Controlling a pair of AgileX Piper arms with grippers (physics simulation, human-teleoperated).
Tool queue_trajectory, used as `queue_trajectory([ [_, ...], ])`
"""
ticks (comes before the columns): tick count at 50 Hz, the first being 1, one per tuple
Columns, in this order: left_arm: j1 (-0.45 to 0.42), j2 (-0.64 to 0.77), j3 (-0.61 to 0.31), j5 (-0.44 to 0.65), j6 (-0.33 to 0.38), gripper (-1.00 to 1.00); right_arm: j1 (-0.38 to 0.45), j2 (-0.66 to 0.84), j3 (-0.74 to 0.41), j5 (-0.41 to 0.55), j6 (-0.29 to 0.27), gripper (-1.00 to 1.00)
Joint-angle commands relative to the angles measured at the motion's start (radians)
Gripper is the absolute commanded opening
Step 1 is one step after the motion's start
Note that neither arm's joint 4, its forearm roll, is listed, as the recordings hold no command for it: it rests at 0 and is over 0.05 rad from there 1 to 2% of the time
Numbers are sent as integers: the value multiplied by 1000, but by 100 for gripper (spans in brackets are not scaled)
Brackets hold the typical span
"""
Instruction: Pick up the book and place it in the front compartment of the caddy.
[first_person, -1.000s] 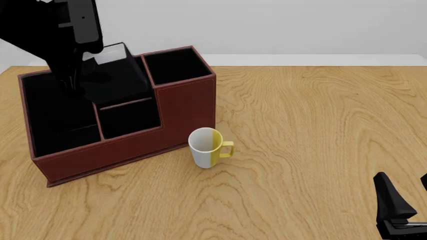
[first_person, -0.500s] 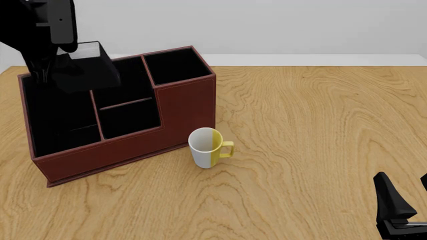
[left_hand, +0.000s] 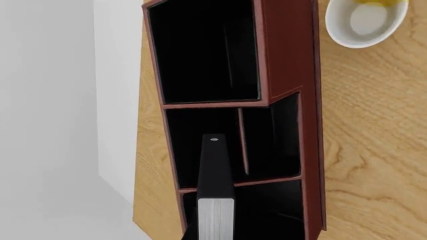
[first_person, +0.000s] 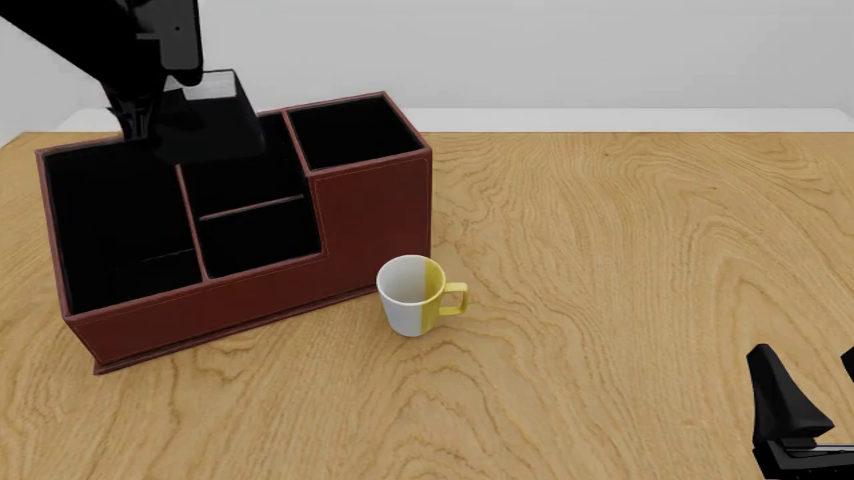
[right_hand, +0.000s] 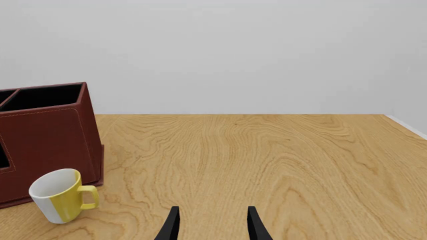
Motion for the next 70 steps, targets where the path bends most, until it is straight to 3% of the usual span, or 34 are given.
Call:
queue_trajectory([
  [1, -21, 52, -10, -44, -6, -100, 0, 0, 0, 0, 0, 100],
  [12, -24, 60, 139, -142, -23, -100, 0, 0, 0, 0, 0, 100],
  [25, -33, 109, 145, -188, -43, -100, 0, 0, 0, 0, 0, 100],
  [26, 14, 106, 181, -232, 16, -100, 0, 0, 0, 0, 0, 100],
  [31, 9, 128, 160, -235, 1, -100, 0, 0, 0, 0, 0, 100],
  [40, 69, 153, 158, -291, 59, -100, 0, 0, 0, 0, 0, 100],
  [70, 40, 274, 72, -332, 17, -100, 0, 0, 0, 0, 0, 100],
])
